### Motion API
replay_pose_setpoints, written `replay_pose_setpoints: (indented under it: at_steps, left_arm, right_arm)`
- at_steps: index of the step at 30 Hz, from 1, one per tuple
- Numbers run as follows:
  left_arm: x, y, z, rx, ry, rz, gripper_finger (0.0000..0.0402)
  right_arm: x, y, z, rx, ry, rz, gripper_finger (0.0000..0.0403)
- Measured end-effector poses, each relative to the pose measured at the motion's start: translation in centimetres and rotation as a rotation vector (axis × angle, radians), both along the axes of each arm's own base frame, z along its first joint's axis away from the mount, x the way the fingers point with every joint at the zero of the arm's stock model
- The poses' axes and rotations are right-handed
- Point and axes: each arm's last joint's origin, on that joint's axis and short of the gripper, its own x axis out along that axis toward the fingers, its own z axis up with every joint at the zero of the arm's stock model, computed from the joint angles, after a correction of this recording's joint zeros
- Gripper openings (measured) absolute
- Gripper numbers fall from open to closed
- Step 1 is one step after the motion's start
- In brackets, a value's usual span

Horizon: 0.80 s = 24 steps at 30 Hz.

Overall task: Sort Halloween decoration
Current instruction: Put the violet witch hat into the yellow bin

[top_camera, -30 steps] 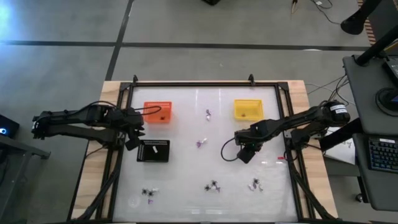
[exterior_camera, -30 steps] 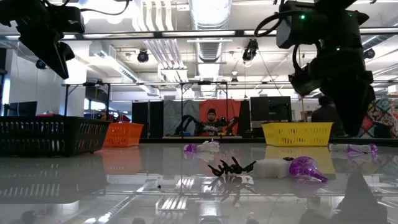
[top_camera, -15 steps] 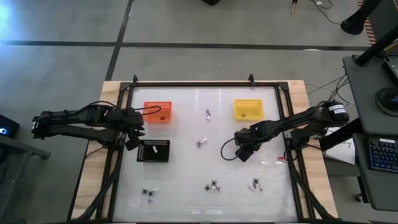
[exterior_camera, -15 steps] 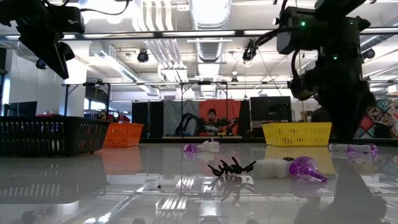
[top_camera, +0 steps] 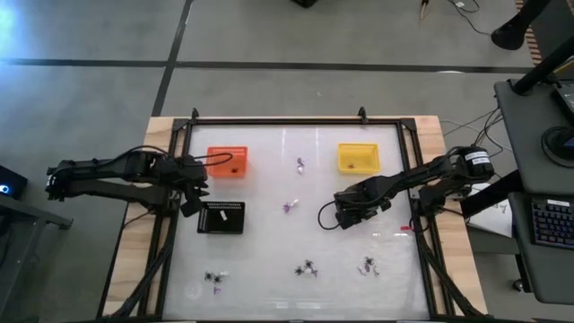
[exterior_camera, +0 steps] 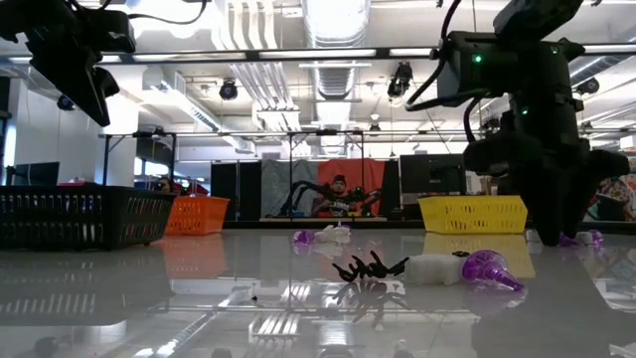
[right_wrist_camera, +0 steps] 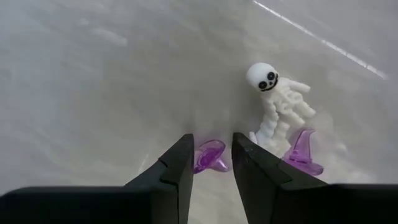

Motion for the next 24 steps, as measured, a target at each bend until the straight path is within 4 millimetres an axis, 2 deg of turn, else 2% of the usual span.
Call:
replay_pose_setpoints:
  at_steps: [9,16,24]
  left_arm:
    - [0.0,0.0,0.0,-0.001,0.000,-0.001,0.0099]
    - [0.0,0.0,0.0,-0.001,0.000,-0.001,0.0099]
    - [0.0,0.0,0.0,-0.001,0.000,-0.001,0.0099]
  right_arm:
    - [0.0,0.0,-0.1,0.015,0.003,-0.022,0.0015]
    - [0.5,0.1,0.6,0.041,-0.009,-0.026,0.0011]
    - [2.7,0.2,3.3,-0.004,-0.128,-0.013,0.0011]
